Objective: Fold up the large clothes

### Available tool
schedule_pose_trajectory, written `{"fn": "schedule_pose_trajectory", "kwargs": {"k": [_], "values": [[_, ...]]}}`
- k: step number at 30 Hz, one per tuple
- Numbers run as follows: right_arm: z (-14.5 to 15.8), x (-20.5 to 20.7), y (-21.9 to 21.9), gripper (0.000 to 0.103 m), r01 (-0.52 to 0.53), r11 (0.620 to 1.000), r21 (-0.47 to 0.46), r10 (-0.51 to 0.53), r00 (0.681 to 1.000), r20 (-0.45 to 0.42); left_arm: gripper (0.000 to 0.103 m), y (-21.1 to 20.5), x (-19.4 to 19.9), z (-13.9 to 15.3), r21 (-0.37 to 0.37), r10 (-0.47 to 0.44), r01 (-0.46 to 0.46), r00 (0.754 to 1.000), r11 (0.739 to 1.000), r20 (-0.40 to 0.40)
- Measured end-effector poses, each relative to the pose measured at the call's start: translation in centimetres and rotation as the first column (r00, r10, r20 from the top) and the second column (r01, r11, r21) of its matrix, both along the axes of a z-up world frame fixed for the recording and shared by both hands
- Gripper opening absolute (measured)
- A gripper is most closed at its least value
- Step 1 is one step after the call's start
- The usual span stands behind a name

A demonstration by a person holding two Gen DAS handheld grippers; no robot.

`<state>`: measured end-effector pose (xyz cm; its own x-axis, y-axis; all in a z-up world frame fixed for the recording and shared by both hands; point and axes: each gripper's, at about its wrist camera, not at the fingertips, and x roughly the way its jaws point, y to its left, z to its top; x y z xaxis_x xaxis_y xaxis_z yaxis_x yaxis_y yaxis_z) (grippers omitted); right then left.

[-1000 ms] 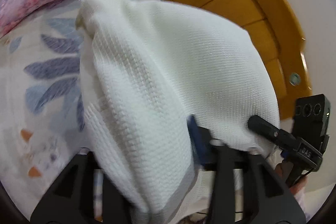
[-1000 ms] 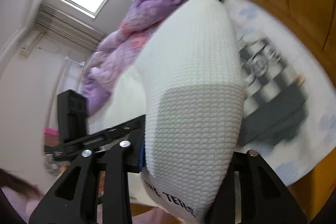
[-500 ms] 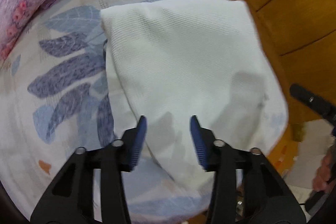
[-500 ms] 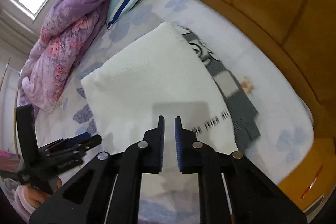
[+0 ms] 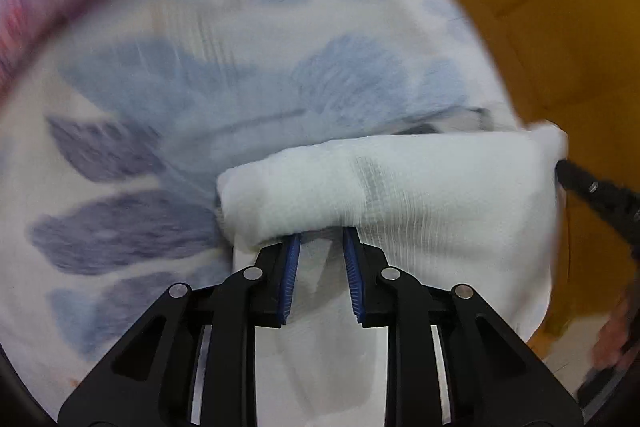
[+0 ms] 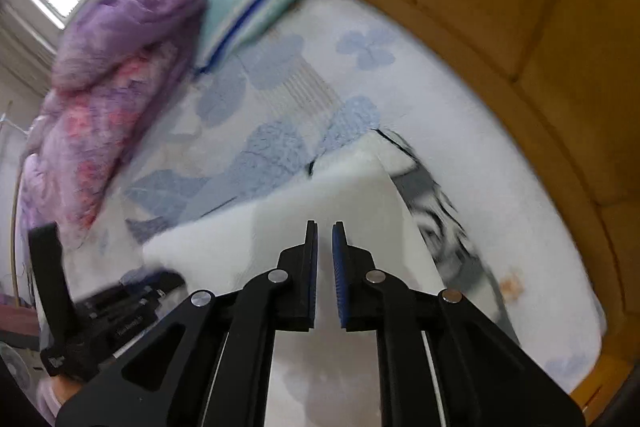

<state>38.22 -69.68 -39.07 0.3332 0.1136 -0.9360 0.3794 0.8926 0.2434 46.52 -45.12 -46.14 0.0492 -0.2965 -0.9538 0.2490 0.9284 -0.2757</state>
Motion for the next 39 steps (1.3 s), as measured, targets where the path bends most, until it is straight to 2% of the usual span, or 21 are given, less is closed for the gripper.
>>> {"fn": "schedule_pose_trajectory", "kwargs": {"k": [1,2,3,5,6,7,8,9,10,12,14,17,20,21,22,24,26,29,32,34,39], "values": [[-0.6,0.0,-0.2,0.000,0.008,1.000,0.009,-0.008,1.000,0.009,0.023,-0.5,0.1,-0.4,0.038,-0.012,0.011,1.000,0.999,0.017],[-0.1,-0.3,-0.5,0.000,0.054,0.998,0.038,-0.054,0.998,0.010,0.023,-1.1,-0.1,0.4,0.080,-0.048,0.045,0.998,0.996,0.047],[0.8,-0.9,-0.4,0.000,0.079,0.996,0.051,-0.079,0.997,-0.004,0.023,-1.2,-0.7,1.2,0.090,-0.068,0.064,0.997,0.994,0.045],[2.9,-4.4,1.1,0.001,0.036,0.997,0.072,-0.036,0.999,-0.009,0.024,-0.2,-2.5,3.3,0.038,-0.080,0.078,0.996,0.996,0.044],[2.8,-6.2,1.8,0.001,0.008,0.999,0.053,-0.007,1.000,-0.017,0.024,0.2,-4.3,3.9,0.010,-0.089,0.089,0.995,0.996,0.041],[2.0,-8.4,2.6,0.001,-0.016,1.000,0.012,0.017,0.998,-0.054,0.024,0.4,-6.7,3.6,0.012,-0.109,0.109,0.994,0.994,0.013],[-0.3,-10.7,3.1,0.001,-0.023,0.999,-0.030,0.019,0.991,-0.134,0.024,0.3,-9.1,2.3,0.018,-0.126,0.126,0.992,0.992,-0.028],[-2.7,-12.7,3.2,0.000,-0.002,1.000,-0.016,-0.001,0.981,-0.193,0.023,0.2,-11.0,0.8,0.013,-0.130,0.131,0.989,0.991,-0.066],[-4.7,-14.9,3.2,0.000,0.050,0.998,0.035,-0.041,0.976,-0.212,0.023,0.4,-13.3,-0.9,0.024,-0.124,0.126,0.990,0.992,-0.073],[-5.7,-18.6,3.8,0.000,0.116,0.989,0.088,-0.091,0.965,-0.245,0.023,0.6,-16.0,-1.4,0.064,-0.155,0.157,0.987,0.986,-0.038],[-5.2,-20.4,4.5,0.000,0.126,0.989,0.072,-0.101,0.954,-0.281,0.023,1.5,-17.2,-0.9,0.033,-0.161,0.163,0.985,0.986,-0.066],[-3.6,-21.8,5.6,0.003,0.166,0.980,0.113,-0.124,0.942,-0.310,0.024,2.6,-17.2,0.0,0.037,-0.159,0.164,0.981,0.986,-0.115],[-1.1,-22.1,6.8,0.009,0.170,0.978,0.122,-0.127,0.945,-0.301,0.024,3.9,-17.2,1.4,0.060,-0.147,0.154,0.984,0.986,-0.104],[-0.3,-22.2,7.0,0.020,0.173,0.978,0.120,-0.131,0.947,-0.293,0.024,4.3,-17.1,1.8,0.065,-0.140,0.148,0.984,0.987,-0.112],[0.8,-22.4,7.4,0.041,0.175,0.978,0.113,-0.138,0.950,-0.280,0.024,4.8,-17.1,2.5,0.074,-0.133,0.142,0.985,0.987,-0.109],[2.9,-22.9,8.2,0.070,0.175,0.982,0.075,-0.150,0.955,-0.254,0.026,5.6,-17.4,4.1,0.078,-0.134,0.140,0.988,0.987,-0.081],[4.6,-23.5,8.9,0.072,0.165,0.985,0.046,-0.148,0.958,-0.247,0.039,6.8,-17.3,5.9,0.084,-0.126,0.130,0.991,0.988,-0.055],[6.3,-24.4,9.8,0.074,0.173,0.983,0.058,-0.153,0.956,-0.251,0.041,7.5,-19.1,9.0,0.075,-0.115,0.116,0.993,0.990,-0.019],[9.1,-26.1,11.0,0.076,0.186,0.982,0.041,-0.174,0.963,-0.207,0.041,8.3,-21.4,12.5,0.116,-0.168,0.162,0.985,0.980,0.045],[11.1,-26.9,12.4,0.084,0.179,0.984,0.003,-0.176,0.970,-0.170,0.042,8.9,-22.4,14.3,0.120,-0.185,0.175,0.980,0.977,0.077],[15.5,-28.3,15.6,0.085,0.181,0.983,-0.021,-0.182,0.980,-0.079,0.053,11.4,-24.9,19.5,0.123,-0.207,0.187,0.963,0.975,0.175]]}}
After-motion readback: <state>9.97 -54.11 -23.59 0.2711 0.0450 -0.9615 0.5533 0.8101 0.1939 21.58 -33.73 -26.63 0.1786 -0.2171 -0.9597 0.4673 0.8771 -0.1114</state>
